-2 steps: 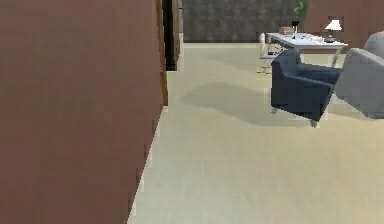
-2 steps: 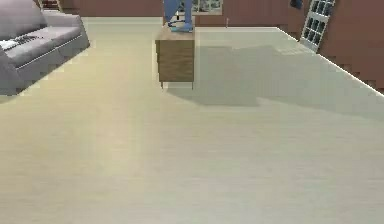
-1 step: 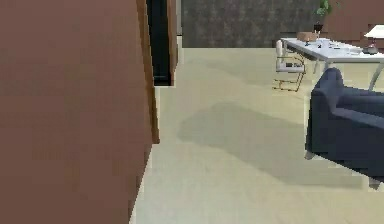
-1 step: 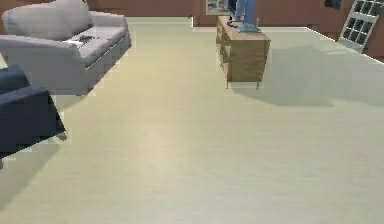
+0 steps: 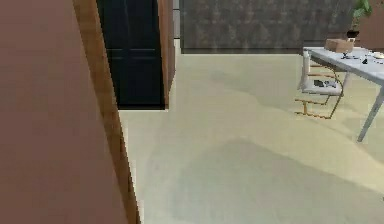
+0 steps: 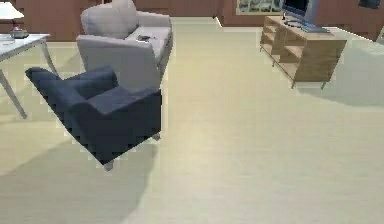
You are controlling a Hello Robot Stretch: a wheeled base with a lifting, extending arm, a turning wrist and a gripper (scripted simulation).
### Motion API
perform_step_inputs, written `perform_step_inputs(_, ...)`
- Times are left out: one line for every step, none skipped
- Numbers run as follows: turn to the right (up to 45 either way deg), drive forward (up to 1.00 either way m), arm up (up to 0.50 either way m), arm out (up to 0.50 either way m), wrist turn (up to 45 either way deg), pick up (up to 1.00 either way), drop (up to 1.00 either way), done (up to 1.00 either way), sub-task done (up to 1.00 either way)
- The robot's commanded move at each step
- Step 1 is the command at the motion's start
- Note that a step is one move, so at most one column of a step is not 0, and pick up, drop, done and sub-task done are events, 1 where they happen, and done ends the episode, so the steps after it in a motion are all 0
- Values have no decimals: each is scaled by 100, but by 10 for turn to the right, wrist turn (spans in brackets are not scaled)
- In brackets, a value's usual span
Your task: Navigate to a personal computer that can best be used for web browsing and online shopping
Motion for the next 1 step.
perform_step_inputs(0, 100, 0, 0, 0, 0, 0, 0, 0)
